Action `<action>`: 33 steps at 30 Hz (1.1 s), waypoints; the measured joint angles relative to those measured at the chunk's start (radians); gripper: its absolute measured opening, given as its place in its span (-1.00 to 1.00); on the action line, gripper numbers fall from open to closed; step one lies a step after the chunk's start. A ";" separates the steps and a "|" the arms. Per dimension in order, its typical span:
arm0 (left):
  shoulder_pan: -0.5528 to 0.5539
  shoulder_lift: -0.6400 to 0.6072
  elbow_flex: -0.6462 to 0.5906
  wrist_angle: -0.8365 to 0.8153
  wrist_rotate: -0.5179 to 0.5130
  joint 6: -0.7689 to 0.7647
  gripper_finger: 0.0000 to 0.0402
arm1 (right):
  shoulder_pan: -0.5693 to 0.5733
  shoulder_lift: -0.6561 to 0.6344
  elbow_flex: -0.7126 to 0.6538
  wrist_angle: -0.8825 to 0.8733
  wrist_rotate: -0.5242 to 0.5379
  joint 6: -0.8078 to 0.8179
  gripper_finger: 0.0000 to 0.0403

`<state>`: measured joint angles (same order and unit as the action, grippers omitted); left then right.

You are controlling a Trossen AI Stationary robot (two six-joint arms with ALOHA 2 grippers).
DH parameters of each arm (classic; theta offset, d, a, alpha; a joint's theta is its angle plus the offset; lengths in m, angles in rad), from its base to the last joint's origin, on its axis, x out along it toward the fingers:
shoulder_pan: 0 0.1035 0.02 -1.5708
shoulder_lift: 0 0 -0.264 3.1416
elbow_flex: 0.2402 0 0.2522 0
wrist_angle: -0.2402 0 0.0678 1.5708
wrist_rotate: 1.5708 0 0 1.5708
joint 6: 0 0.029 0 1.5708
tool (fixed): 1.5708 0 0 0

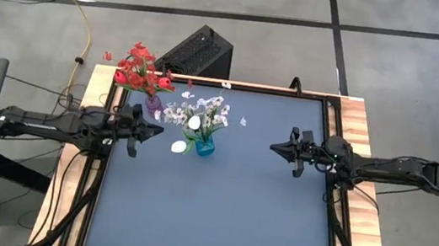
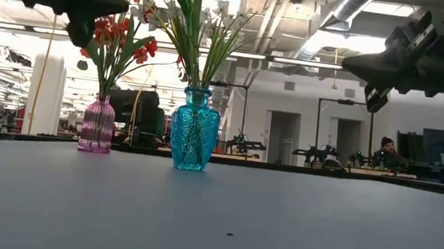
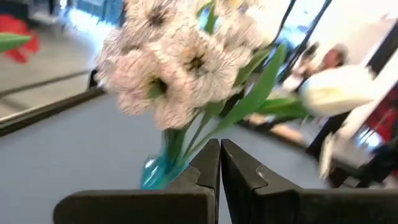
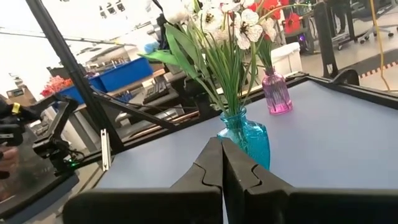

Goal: Sort flowers into vase by color
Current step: Return to Home Position

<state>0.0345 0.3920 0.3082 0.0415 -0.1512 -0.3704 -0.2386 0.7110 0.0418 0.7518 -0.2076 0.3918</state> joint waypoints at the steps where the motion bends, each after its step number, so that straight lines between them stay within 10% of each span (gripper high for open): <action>1: 0.000 0.000 -0.030 0.067 0.008 -0.006 -1.00 | 0.000 0.000 0.000 0.000 -0.001 -0.003 -0.90; 33: 0.000 -0.244 -0.251 -0.001 -0.023 -0.114 -1.00 | -0.222 -0.247 -0.032 -0.259 -0.193 -0.053 -0.90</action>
<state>0.0345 0.1478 0.0573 0.0404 -0.1739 -0.4846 -0.4607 0.4637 0.0095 0.4926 -0.4002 0.3393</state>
